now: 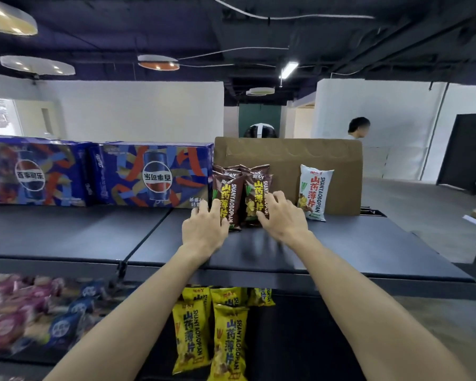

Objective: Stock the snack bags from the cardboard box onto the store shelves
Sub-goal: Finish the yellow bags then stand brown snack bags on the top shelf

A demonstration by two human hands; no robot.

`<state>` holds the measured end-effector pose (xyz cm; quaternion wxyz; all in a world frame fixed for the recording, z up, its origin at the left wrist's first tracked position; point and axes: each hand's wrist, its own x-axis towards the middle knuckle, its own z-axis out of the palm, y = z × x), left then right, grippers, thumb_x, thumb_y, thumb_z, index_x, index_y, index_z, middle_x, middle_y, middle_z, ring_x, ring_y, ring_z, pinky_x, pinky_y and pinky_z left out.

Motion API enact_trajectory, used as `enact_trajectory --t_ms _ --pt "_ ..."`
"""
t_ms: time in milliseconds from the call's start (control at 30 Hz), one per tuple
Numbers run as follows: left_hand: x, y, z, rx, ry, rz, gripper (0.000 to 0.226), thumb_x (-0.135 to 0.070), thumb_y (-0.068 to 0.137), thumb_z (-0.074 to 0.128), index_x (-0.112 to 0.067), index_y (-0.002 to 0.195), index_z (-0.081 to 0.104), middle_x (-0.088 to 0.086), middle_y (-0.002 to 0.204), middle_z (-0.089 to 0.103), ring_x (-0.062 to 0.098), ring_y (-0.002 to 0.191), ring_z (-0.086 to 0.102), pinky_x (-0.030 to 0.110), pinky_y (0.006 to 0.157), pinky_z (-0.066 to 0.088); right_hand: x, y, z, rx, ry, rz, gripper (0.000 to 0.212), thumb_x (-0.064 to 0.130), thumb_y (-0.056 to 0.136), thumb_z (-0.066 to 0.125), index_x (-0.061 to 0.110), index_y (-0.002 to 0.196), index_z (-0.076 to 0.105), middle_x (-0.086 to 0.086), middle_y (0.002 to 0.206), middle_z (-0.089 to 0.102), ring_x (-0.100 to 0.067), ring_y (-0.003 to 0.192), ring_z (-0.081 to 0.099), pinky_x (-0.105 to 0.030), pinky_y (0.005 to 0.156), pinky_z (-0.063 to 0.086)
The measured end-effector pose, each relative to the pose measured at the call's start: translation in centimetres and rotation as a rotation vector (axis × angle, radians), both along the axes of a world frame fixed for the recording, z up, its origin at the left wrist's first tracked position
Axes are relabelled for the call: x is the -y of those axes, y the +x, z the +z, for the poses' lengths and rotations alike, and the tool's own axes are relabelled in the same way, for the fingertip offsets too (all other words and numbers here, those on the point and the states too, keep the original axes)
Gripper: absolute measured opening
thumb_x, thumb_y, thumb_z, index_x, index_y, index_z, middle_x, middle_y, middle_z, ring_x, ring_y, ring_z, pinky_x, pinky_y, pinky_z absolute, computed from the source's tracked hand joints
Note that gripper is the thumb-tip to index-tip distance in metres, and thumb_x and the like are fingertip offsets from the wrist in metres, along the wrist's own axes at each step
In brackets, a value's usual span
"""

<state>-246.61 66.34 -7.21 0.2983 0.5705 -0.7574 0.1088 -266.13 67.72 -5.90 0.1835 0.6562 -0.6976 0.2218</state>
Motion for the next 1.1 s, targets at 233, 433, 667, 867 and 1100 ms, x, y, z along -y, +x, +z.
enact_trajectory --t_ms 233,433,667,867,1100 --pt "-5.1 4.8 2.3 0.160 -0.133 -0.074 0.036 -0.040 0.090 0.050 -0.017 0.118 0.048 0.003 0.109 0.061 0.026 0.099 0.061 0.035 0.067 0.046 -6.3 3.0 2.5 -0.133 0.011 -0.059 0.037 0.050 0.094 0.047 0.016 0.108 0.051 -0.006 0.109 0.054 -0.029 0.095 0.061 -0.040 0.072 0.052" --pt "-10.2 7.7 2.1 0.419 -0.236 -0.146 0.031 -0.034 0.091 0.050 -0.017 0.117 0.052 0.003 0.107 0.062 0.025 0.098 0.060 0.033 0.063 0.041 -13.9 6.1 2.1 -0.424 0.005 -0.026 0.037 0.045 0.093 0.050 0.015 0.116 0.053 -0.006 0.111 0.058 -0.027 0.102 0.057 -0.036 0.076 0.046" --pt "-15.8 4.8 1.7 0.406 -0.220 -0.292 0.025 -0.035 0.092 0.051 -0.016 0.107 0.054 0.004 0.100 0.064 0.026 0.092 0.064 0.032 0.062 0.037 -22.9 4.8 1.8 -0.436 0.167 -0.080 0.038 0.043 0.092 0.051 0.014 0.117 0.052 -0.007 0.116 0.059 -0.028 0.107 0.057 -0.039 0.079 0.048" --pt "-19.1 -1.5 2.8 0.447 -0.238 -0.371 0.024 -0.037 0.091 0.051 -0.016 0.098 0.060 0.003 0.091 0.067 0.027 0.083 0.067 0.029 0.061 0.035 -28.8 0.5 1.8 -0.400 0.190 -0.173 0.032 0.040 0.093 0.051 0.014 0.112 0.052 -0.007 0.110 0.059 -0.029 0.101 0.060 -0.036 0.074 0.045" --pt "-23.9 -10.9 -0.5 0.523 -0.208 -0.500 0.023 -0.035 0.091 0.050 -0.018 0.100 0.064 0.005 0.099 0.068 0.029 0.088 0.066 0.030 0.065 0.034 -35.0 -7.8 -2.3 -0.296 0.282 -0.316 0.036 0.039 0.090 0.051 0.016 0.117 0.051 -0.006 0.117 0.062 -0.031 0.107 0.062 -0.039 0.080 0.049"
